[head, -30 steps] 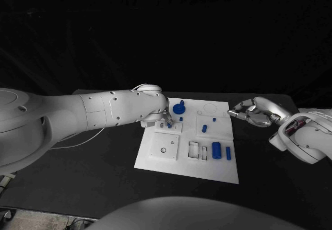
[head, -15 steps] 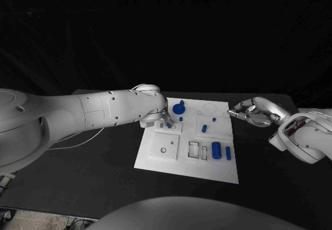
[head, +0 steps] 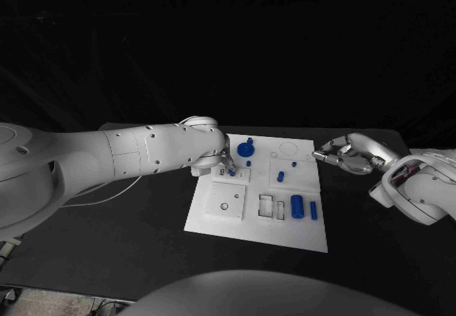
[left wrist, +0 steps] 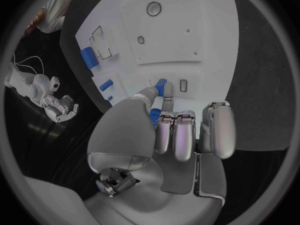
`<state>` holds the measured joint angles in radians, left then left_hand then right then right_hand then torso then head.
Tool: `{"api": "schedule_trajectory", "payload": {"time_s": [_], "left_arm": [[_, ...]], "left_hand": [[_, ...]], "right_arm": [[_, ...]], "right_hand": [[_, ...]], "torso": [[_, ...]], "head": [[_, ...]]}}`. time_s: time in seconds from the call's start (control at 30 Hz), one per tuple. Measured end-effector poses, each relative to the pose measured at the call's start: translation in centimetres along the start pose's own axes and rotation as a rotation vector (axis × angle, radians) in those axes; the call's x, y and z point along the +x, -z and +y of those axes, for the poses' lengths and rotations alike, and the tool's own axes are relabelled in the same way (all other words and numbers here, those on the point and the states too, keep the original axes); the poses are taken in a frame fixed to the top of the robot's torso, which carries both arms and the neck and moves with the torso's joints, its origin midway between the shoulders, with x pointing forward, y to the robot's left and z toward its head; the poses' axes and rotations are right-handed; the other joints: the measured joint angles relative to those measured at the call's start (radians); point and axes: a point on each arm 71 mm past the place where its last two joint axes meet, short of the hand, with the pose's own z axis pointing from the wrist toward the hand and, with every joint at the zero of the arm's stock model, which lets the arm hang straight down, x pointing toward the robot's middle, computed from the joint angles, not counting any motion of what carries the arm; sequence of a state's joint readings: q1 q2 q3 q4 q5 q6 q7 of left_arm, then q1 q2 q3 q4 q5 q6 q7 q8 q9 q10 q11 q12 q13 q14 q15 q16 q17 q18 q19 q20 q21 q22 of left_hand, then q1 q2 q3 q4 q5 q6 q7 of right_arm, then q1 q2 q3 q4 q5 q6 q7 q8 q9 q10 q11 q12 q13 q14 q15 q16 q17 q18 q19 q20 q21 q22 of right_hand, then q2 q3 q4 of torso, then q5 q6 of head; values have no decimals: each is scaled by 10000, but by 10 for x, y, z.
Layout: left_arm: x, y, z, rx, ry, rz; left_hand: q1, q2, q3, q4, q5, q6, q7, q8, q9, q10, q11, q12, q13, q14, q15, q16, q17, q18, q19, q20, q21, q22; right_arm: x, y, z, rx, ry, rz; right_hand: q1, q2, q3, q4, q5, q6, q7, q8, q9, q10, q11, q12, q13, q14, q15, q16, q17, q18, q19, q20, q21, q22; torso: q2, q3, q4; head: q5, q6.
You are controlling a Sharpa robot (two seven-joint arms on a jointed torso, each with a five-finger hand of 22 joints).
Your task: Assemble the parts on the task board
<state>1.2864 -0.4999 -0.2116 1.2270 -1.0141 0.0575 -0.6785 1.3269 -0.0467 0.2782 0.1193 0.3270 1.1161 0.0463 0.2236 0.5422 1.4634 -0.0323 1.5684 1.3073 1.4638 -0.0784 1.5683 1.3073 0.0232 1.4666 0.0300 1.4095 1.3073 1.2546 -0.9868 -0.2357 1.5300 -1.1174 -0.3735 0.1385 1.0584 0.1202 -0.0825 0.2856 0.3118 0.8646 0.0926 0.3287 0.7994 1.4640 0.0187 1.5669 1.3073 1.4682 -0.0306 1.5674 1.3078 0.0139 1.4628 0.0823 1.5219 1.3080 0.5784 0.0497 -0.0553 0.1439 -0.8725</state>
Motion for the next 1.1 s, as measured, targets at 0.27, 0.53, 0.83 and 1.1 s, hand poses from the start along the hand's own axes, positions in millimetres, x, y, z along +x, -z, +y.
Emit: {"api": "schedule_trajectory", "payload": {"time_s": [0.27, 0.53, 0.83, 1.1], "left_arm": [[1, 1, 0, 17, 11, 18], [1, 0, 1, 16, 26, 12], [0, 0, 0, 33, 52, -16], [1, -1, 0, 83, 76, -56]], "left_hand": [[-1, 0, 0, 0, 32, -15, 18, -1, 2, 1, 1, 0, 0, 0, 1, 0, 0, -1, 0, 0, 0, 0], [-2, 0, 0, 0, 41, -14, 20, -1, 11, 16, 18, 0, 0, -1, 1, 0, 8, -1, 0, 0, 0, 0], [-14, -11, 0, 0, 39, -11, 23, 2, 25, 18, 21, 0, 0, -1, 1, 0, 7, 0, 0, 0, 0, 0], [-31, -27, 28, 28, 36, -53, 14, 3, 26, 33, 38, 0, -1, -2, 3, 0, 6, 0, 0, 0, 0, 0]], "right_arm": [[0, 0, 0, 1, 0, 2], [0, 0, 0, 3, -2, 6], [0, 0, 0, 22, -2, 5], [1, 0, 0, 29, -7, 11]], "right_hand": [[40, -35, 0, 0, 0, 0, 0, 0, 2, 0, 0, 0, 8, 0, 0, 0, -1, 0, 0, 0, 0, -1], [40, -35, 0, 0, 0, 0, 0, 0, 2, 0, 0, 0, 7, 0, 0, 0, -1, -1, 0, 0, 0, -2], [40, -35, 0, 0, 0, 0, 0, 0, 1, 0, 0, 0, 6, 0, 0, 0, -2, 0, 0, 0, 0, -3], [79, 4, 0, 0, 0, 0, 0, -40, 0, 0, 0, 0, 5, 0, 0, 0, -3, -1, 0, 0, 0, -4]], "torso": [[-2, 0, 1], [-3, -1, 1], [-3, -2, -3], [-2, -1, -3]], "head": [[10, 0], [21, 0], [8, 0], [19, 0]]}}
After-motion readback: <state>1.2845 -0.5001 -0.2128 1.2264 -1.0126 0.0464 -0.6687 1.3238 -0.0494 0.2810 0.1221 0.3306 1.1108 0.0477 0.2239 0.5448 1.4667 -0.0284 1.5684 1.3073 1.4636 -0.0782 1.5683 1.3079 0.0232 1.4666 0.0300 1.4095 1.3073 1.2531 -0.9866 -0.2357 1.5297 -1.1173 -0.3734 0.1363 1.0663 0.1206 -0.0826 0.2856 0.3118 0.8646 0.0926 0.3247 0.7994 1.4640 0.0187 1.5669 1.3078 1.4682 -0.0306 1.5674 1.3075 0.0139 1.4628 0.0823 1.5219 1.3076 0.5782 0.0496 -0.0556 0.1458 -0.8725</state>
